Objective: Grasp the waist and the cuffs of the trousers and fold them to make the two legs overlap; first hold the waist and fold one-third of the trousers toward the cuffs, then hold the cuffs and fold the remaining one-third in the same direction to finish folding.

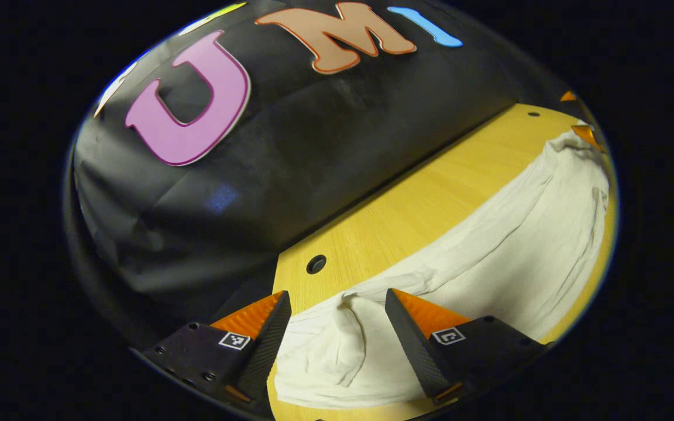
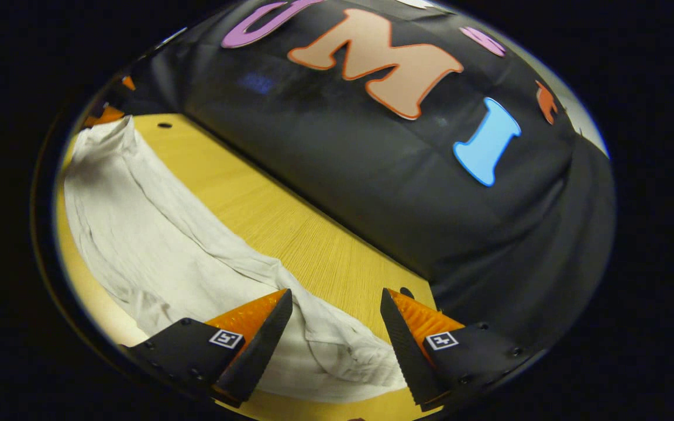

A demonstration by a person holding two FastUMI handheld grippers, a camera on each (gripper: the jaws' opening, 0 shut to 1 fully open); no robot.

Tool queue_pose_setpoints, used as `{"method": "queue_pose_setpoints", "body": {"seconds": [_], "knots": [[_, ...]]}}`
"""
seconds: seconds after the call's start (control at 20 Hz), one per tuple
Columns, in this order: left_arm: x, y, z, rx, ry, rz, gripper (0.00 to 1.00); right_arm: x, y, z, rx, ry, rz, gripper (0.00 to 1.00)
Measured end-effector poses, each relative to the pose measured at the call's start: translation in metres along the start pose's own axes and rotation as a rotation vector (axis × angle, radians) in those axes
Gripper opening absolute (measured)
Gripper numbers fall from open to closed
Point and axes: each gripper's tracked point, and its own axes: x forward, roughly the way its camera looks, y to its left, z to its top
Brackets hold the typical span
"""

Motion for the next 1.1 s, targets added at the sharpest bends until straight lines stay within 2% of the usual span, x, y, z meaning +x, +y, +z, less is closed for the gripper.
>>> {"method": "queue_pose_setpoints", "body": {"seconds": [0.2, 0.3, 0.5, 0.55, 0.65, 0.95, 1.1], "knots": [[-0.05, -0.014, 0.028, -0.11, -0.08, -0.025, 0.96, -0.019, -0.042, -0.014, 0.207, 0.013, -0.038, 0.97], [-0.07, -0.015, 0.036, -0.122, -0.1, -0.017, 0.96, -0.02, -0.063, -0.033, 0.307, 0.041, -0.062, 1.0], [-0.092, -0.027, 0.045, -0.141, -0.114, -0.015, 0.95, -0.025, -0.102, -0.069, 0.528, 0.09, -0.107, 0.97], [-0.094, -0.031, 0.046, -0.146, -0.112, -0.02, 0.96, -0.024, -0.111, -0.078, 0.564, 0.104, -0.122, 0.99], [-0.101, -0.038, 0.047, -0.148, -0.106, -0.032, 0.96, -0.024, -0.123, -0.096, 0.606, 0.136, -0.14, 0.98], [-0.112, -0.045, 0.053, -0.118, -0.105, -0.032, 0.96, -0.002, -0.114, -0.142, 0.751, 0.246, -0.097, 0.99], [-0.115, -0.05, 0.052, -0.111, -0.098, -0.028, 0.96, 0.01, -0.099, -0.163, 0.864, 0.319, -0.058, 0.92]]}}
